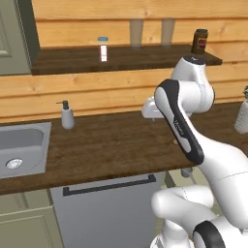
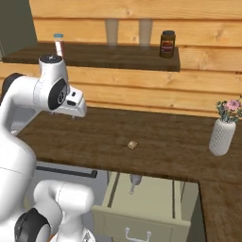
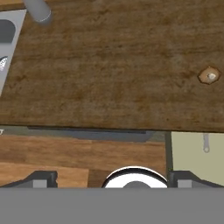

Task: Pick the measuring cup from the drawer and place it on the counter.

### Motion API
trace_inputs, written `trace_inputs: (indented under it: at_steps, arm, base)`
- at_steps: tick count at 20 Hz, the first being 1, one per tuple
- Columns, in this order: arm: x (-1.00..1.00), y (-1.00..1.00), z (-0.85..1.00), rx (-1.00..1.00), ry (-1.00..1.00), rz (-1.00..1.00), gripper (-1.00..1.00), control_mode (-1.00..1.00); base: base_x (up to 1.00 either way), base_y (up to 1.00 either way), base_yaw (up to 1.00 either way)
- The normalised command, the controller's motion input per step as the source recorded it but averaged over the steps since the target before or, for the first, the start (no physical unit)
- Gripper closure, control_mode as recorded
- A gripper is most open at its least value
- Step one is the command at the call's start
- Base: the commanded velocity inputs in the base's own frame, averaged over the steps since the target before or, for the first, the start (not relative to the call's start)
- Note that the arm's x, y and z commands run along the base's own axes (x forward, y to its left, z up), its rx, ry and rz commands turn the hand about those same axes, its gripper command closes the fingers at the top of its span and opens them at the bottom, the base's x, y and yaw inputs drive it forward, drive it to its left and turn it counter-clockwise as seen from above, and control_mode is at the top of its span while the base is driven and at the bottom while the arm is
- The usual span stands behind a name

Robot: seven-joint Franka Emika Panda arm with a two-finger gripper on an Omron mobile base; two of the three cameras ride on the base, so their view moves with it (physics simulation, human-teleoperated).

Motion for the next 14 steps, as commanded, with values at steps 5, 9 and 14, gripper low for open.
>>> trace_inputs:
  at_steps: [5,9,14]
  arm:
    - [0.0,0.0,0.0,0.0,0.0,0.0,-1.0,1.0]
    - [0.0,0.0,0.0,0.0,0.0,0.0,-1.0,1.0]
    - [0.0,0.0,0.0,0.0,0.0,0.0,-1.0,1.0]
  base:
    - [-0.4,0.34,-0.25]
    - [-0.18,0.0,-0.43]
    - [-0.62,0.33,-0.44]
